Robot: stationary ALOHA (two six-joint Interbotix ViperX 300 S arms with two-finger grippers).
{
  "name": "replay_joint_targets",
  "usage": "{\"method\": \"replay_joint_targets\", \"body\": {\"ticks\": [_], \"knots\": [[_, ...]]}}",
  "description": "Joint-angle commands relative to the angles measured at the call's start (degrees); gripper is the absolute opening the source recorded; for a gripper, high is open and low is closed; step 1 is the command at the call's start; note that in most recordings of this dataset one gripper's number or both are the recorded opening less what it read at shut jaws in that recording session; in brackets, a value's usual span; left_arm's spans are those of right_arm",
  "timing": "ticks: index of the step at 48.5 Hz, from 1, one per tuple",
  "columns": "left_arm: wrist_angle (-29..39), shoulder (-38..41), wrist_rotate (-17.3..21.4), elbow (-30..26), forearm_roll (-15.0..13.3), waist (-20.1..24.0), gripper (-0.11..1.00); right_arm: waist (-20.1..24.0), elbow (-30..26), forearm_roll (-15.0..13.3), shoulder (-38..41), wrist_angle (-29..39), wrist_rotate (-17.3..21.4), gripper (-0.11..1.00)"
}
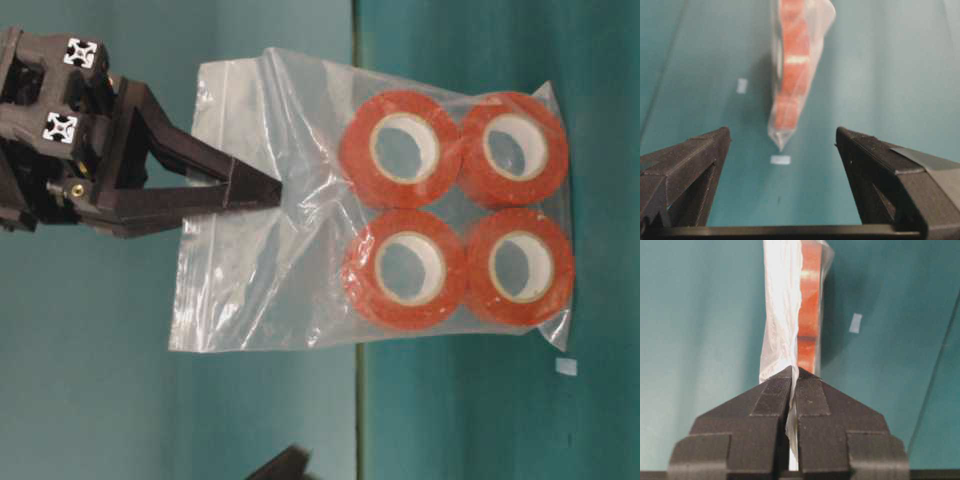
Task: Hand over the clear zip bag and make it stand upright.
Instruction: 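Move the open left gripper toward the bag's lower edge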
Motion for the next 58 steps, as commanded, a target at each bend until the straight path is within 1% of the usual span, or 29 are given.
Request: {"method": "replay_joint_targets", "body": {"ticks": [1,13,23,36,43,52,58], "knots": [[-2.02,2.99,-0.35,-2.29,0.0,-0.62,0.93,-0.09,-0.35,0.18,-1.32,-0.26,0.53,0.01],[-6.77,13.54,-2.64,-5.8,0.09,-1.14,0.93,-0.09,-0.35,0.18,-1.32,-0.26,0.53,0.01],[-9.84,19.69,-2.72,-8.17,0.09,-1.32,0.94,-0.18,-0.35,0.09,-1.41,-0.09,0.53,0.01],[-10.9,26.72,-2.64,-13.18,0.09,-0.53,0.97,-0.26,-0.26,0.09,-1.41,-0.26,0.35,0.01],[-14.33,31.29,-2.64,-15.38,0.09,0.0,0.97,-0.35,-0.09,0.18,-1.41,-0.26,0.35,0.01],[-15.03,34.28,-2.72,-18.28,0.0,0.35,0.97,-0.35,0.09,0.18,-1.41,-0.26,0.44,0.01],[-15.12,34.72,-3.08,-19.16,0.0,0.44,0.95,-0.35,0.18,0.18,-1.41,-0.26,0.44,0.01]]}}
